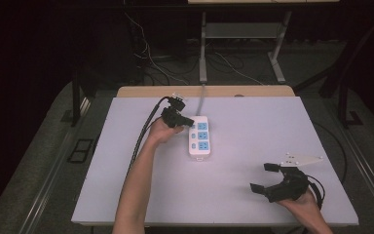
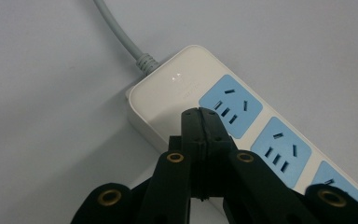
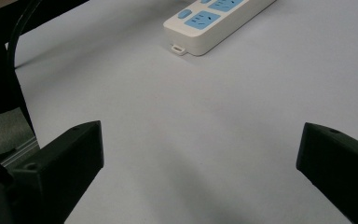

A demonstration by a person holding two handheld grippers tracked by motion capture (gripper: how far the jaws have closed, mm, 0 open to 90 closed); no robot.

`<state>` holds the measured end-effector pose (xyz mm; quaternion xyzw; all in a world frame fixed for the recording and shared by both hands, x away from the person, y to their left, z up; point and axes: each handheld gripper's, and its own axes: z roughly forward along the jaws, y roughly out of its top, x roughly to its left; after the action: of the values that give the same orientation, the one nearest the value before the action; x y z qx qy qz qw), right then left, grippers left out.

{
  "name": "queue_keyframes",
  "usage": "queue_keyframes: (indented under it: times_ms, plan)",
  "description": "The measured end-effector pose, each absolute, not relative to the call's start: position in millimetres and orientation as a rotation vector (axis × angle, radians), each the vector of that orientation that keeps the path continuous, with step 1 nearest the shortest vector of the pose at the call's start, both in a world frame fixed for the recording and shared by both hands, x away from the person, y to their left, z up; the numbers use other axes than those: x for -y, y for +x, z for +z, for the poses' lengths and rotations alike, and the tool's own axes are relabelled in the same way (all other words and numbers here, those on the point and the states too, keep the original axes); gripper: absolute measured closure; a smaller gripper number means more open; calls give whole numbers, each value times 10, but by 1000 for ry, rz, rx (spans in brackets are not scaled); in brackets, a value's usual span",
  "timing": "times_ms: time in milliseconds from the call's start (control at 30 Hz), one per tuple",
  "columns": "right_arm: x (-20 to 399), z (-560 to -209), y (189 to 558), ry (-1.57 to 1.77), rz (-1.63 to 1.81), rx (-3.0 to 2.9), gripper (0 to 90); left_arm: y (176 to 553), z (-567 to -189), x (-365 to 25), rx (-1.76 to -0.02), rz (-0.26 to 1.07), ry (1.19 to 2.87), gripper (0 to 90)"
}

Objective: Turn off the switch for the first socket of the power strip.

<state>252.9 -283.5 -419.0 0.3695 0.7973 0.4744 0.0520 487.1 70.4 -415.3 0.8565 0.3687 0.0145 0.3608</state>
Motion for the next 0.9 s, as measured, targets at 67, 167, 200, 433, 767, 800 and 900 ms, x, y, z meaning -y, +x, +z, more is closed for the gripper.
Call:
queue_keyframes:
  times_ms: [67, 167, 200, 433, 767, 800, 900]
  plan:
    - [2835, -4191, 2530, 1124, 1442, -2426, 4, 4871, -4162, -693, -947, 36, 2206, 890]
    - [2836, -4190, 2530, 1123, 1440, -2427, 4, 4871, -4172, -682, -945, 36, 2207, 890]
    - [2835, -4191, 2529, 1125, 1441, -2426, 4, 4870, -4173, -679, -944, 35, 2205, 890]
    - [2835, -4191, 2530, 1122, 1437, -2428, 4, 4862, -4178, -654, -930, 28, 2208, 892]
    - [2834, -4189, 2522, 1120, 1440, -2425, 4, 4839, -4177, -627, -917, 59, 2220, 895]
    - [2836, -4187, 2521, 1118, 1439, -2425, 4, 4839, -4183, -635, -920, 55, 2212, 895]
    - [2838, -4187, 2522, 1118, 1444, -2424, 4, 4833, -4191, -640, -925, 52, 2202, 896]
